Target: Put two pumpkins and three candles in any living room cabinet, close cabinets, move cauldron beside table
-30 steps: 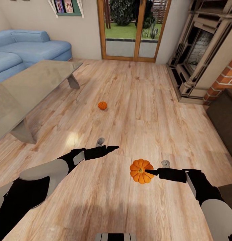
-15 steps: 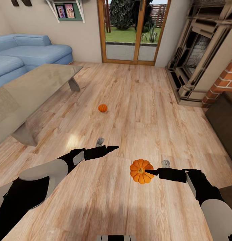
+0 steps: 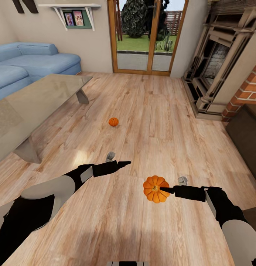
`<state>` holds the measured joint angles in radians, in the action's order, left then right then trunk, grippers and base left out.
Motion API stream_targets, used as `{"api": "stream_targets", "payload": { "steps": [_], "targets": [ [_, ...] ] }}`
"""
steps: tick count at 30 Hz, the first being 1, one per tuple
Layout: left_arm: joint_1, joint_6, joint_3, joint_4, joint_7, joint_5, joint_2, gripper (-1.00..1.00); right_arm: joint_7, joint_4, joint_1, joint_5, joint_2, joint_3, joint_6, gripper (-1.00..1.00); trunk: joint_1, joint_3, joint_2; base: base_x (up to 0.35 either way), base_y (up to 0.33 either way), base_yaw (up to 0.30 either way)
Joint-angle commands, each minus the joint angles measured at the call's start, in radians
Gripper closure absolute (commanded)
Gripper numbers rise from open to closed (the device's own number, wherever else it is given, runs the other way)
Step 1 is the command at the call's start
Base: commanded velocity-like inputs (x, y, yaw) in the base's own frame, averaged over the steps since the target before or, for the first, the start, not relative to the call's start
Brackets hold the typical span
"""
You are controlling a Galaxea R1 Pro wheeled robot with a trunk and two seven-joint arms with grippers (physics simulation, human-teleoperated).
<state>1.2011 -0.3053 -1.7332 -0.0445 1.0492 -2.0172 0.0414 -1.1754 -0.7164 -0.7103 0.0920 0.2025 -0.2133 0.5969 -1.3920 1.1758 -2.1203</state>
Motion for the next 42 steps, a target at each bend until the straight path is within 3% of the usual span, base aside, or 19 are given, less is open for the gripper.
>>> {"api": "stream_targets", "payload": {
  "steps": [1, 19, 23, 27, 42],
  "targets": [
    [0.0, -0.001, 0.0, 0.0, 0.0, 0.0, 0.0, -1.0, 0.0, 0.0, 0.0, 0.0, 0.0, 0.0, 0.0, 1.0, 0.0, -0.002, 0.0, 0.0, 0.0, 0.0],
    [0.0, -0.002, 0.0, 0.008, 0.001, -0.001, -0.003, -1.0, 0.009, 0.004, 0.001, -0.001, -0.003, 0.001, -0.002, 1.0, 0.0, -0.03, 0.0, 0.0, 0.0, 0.0],
    [0.0, -0.002, 0.001, 0.002, 0.001, 0.0, -0.032, -1.0, 0.009, 0.01, 0.004, -0.001, -0.004, 0.002, -0.002, 1.0, 0.0, -0.036, 0.0, 0.0, 0.0, 0.0],
    [0.0, -0.003, 0.001, 0.001, 0.003, 0.0, -0.041, -1.0, 0.01, 0.02, 0.007, -0.001, -0.005, 0.002, -0.026, 1.0, 0.0, -0.043, 0.0, 0.0, 0.0, 0.0],
    [0.0, -0.005, 0.001, -0.001, 0.001, 0.0, -0.035, -1.0, 0.007, 0.034, 0.008, -0.004, -0.005, 0.002, -0.055, 1.0, 0.0, -0.067, 0.0, 0.0, 0.0, 0.0]
  ]
}}
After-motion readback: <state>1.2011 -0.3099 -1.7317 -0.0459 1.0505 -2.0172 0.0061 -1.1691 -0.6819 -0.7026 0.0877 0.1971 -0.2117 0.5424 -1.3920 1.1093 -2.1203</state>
